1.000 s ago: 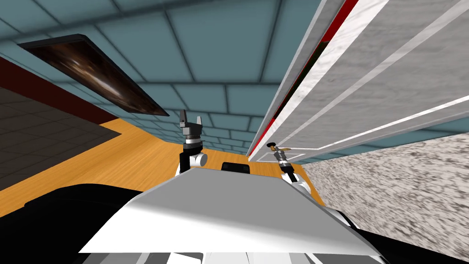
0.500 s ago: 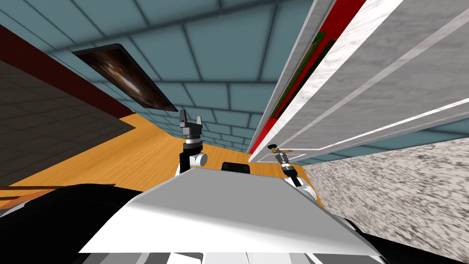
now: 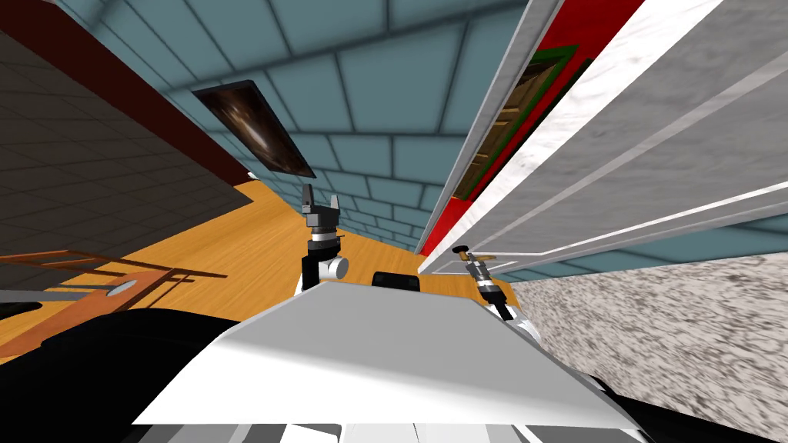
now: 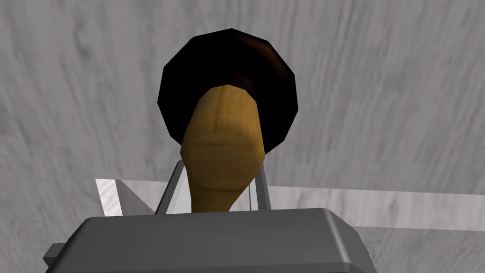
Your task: Pull the door open
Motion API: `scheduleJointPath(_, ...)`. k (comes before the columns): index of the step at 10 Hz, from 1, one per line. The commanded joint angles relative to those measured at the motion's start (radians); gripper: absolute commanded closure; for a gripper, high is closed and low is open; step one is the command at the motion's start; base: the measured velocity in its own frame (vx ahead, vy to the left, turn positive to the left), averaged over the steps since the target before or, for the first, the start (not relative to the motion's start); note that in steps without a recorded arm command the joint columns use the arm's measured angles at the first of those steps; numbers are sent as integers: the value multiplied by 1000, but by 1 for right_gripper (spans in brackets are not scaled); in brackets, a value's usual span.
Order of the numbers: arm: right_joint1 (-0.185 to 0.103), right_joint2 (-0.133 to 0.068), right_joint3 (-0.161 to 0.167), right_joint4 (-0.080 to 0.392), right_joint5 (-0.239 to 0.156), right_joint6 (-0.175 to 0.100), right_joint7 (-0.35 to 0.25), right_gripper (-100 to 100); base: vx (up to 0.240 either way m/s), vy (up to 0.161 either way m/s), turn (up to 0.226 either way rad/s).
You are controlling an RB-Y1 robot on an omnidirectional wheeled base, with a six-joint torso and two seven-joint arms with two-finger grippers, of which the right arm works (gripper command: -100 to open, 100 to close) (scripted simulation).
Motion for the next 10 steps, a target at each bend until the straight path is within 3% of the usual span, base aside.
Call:
scheduleJointPath(1, 23, -11, -10, 5, 7, -34, -9, 100, -215, -101, 217)
scheduleJointPath(3, 34, -19, -17, 18, 13, -63, -14, 100, -227, -105, 192)
scheduleJointPath(4, 28, -13, -10, 23, 13, -56, -13, 100, -90, -38, 27)
scheduleJointPath(10, 33, -28, -21, 64, 27, -116, -20, 100, -228, -97, 199)
